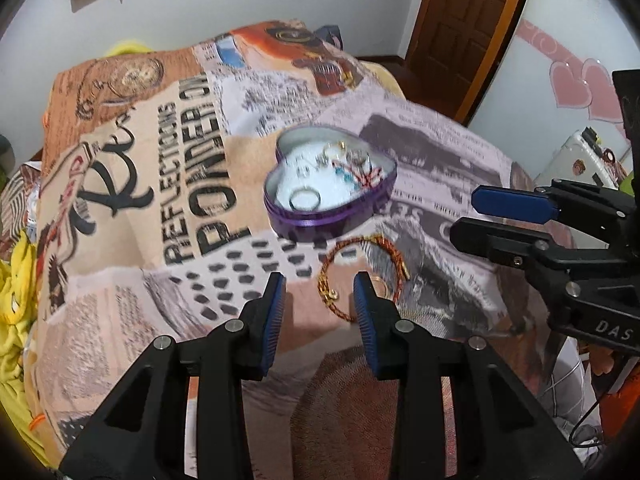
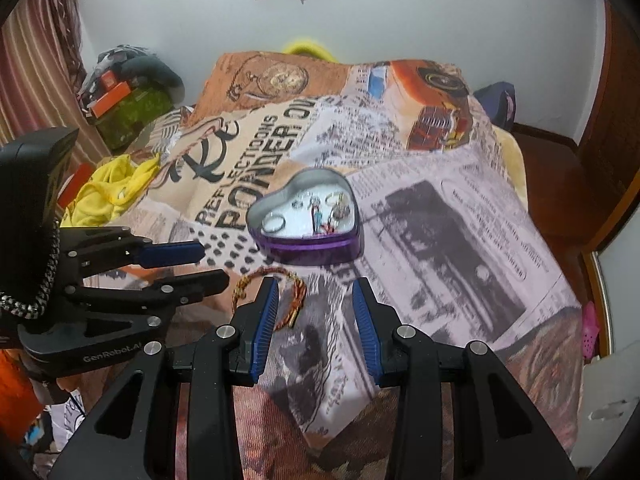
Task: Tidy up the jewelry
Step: 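Withdraw both tools from the tin back to the bracelets and gold ring, then grasp the gold-beaded red bracelet with the left tool while the right tool grasps a gold ring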
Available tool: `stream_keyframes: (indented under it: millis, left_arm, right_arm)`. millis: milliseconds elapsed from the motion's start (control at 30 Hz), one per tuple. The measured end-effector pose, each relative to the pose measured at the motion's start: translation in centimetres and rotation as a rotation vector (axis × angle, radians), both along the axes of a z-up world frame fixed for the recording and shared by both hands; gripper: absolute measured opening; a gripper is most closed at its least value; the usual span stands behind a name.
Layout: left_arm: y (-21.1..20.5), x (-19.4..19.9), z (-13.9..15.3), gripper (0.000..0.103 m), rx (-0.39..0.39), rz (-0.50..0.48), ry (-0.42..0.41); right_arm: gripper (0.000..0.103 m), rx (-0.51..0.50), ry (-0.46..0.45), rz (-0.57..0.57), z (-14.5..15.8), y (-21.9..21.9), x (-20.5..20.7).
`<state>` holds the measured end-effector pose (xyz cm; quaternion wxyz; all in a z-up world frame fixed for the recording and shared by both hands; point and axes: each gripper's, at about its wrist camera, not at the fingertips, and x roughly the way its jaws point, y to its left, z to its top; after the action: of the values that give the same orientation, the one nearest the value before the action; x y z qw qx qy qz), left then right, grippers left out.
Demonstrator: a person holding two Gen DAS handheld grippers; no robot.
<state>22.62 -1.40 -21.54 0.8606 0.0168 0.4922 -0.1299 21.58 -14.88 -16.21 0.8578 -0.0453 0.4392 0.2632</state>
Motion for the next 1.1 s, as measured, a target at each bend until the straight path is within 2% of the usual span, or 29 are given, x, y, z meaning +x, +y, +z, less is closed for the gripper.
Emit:
stream_keyframes:
  millis: [233,333,467,633,867,1100]
  left_arm:
    - [-0.5,0.1,-2.2,0.034,-0.006,0.004,0.056]
    - [-0.4,0.2,-2.5,0.034,-0.011,0.017,0.05]
    - [-0.3,0.5,-2.7,0.028,-0.033,0.029,0.048]
    - [-0.4,0.9,-3.0,0.013,-0.035,0.032,0.046]
    - [-0.3,0.5,-2.7,0.011,-0.042,0.04,0.033]
    - [1.0,-1.2,-0.2,0.01,-0.065,0.069,-0.029]
  right_arm:
    - [0.035,0.005,0.05,-0.004,-1.6,-0.4,-0.1]
    - [0.035,0.005,0.06,-0.005,-2.0,-0.7,-0.1]
    - [0.035,0.01,0.067,-0.011,-2.3,-1.0,-0.1]
    - [0.035,0.01,0.08,-0.014,-2.7,-1.1,0.1]
    - [0.035,0.012,0.077,-0.004,-2.5,-1.0,-0.3]
    - [0.035,0.004,0.087,0.014,-2.5,-0.6,-0.6]
